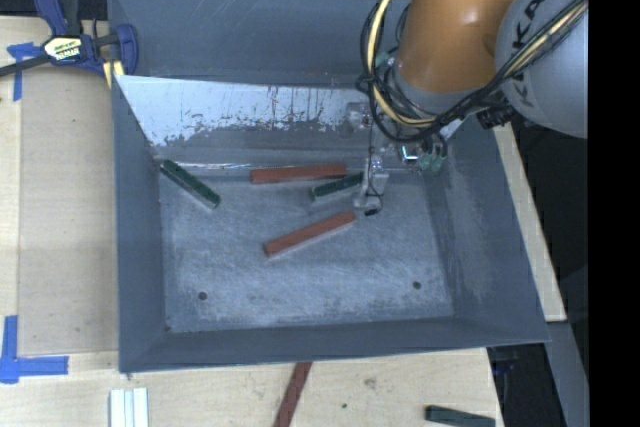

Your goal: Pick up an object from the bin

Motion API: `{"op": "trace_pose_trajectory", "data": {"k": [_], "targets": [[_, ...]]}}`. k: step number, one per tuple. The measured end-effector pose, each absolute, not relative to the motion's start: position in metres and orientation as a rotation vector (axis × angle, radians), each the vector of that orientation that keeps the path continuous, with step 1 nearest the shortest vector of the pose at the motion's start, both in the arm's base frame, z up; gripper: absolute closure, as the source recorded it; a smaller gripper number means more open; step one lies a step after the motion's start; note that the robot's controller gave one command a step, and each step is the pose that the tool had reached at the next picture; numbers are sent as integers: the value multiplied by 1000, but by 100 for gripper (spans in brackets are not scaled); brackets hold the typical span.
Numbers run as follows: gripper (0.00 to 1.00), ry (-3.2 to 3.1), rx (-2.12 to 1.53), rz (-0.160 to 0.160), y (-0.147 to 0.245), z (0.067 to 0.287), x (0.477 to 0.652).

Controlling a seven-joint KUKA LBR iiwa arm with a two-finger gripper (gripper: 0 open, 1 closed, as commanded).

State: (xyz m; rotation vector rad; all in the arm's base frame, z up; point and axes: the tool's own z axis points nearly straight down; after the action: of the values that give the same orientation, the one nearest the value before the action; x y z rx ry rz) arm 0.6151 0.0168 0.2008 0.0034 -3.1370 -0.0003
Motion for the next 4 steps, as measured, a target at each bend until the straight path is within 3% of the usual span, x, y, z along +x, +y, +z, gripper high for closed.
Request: {"op": "trace_pose_trajectory", "data": {"k": [1, 2, 3, 4], "targets": [[0, -3146, 3, -1, 17, 206, 617], [0, -3153, 77, 0, 14, 167, 612], [0, -3148, 74, 1, 42, 105, 609], [0, -3148, 76, -1, 52, 90, 607]]}}
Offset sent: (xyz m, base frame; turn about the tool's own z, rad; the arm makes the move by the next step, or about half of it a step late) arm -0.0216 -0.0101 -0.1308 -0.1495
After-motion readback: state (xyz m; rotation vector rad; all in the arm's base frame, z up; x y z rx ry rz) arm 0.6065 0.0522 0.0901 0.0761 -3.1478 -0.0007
